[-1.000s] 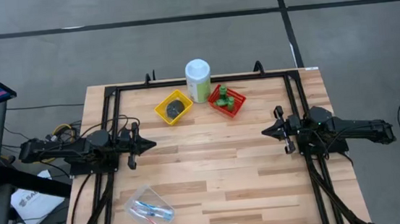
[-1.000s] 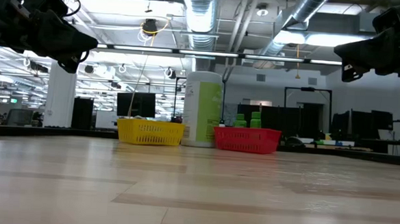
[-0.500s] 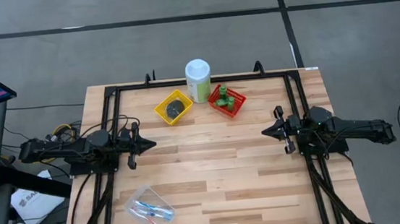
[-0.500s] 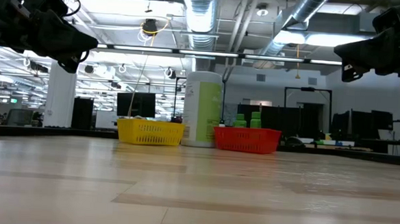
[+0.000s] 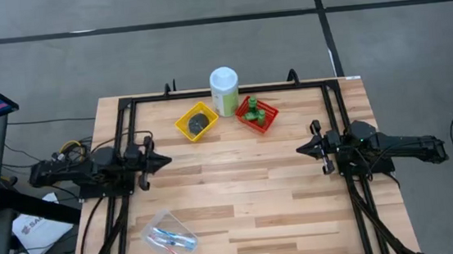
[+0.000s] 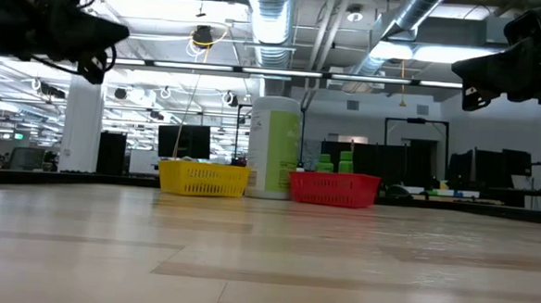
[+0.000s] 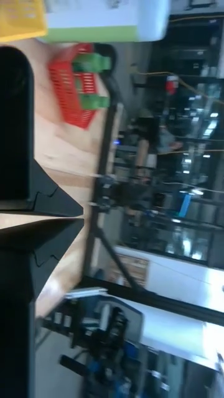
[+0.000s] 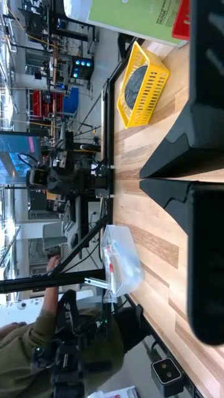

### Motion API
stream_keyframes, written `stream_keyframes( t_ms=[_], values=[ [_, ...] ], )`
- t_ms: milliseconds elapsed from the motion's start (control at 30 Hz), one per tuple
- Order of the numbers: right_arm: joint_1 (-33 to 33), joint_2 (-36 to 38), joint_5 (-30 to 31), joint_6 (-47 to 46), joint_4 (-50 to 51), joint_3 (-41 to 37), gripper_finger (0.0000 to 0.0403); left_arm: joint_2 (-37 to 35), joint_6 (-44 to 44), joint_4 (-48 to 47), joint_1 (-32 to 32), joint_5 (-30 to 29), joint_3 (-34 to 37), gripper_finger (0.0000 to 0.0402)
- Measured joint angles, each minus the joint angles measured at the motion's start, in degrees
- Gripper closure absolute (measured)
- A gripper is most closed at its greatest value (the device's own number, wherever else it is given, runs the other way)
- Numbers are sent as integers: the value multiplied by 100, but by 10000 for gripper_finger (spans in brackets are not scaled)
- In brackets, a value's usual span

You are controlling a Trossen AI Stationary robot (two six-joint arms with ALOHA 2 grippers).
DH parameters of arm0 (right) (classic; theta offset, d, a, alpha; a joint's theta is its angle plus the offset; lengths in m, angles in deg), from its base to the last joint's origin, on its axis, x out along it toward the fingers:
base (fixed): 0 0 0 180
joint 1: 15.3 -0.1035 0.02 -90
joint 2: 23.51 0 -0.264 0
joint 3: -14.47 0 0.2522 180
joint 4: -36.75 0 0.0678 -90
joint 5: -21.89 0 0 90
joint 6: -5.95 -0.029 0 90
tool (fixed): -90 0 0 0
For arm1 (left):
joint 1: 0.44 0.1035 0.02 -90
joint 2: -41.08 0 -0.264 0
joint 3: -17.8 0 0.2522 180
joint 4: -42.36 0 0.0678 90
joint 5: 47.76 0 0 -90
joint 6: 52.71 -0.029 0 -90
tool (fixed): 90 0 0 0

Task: Pick & Place Travel size toiletries
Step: Return to Home Position

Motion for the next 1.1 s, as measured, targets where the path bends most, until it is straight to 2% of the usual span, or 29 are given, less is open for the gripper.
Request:
stream_keyframes(
  t_ms=[167, 1100],
  values=[
    [0, 2, -1, 0, 0, 0, 396, -113, 0, 284, 7, 6, 1, 390],
    [2, 7, -1, 0, 0, 0, 396, -104, 0, 363, 7, -3, 1, 390]
  ],
)
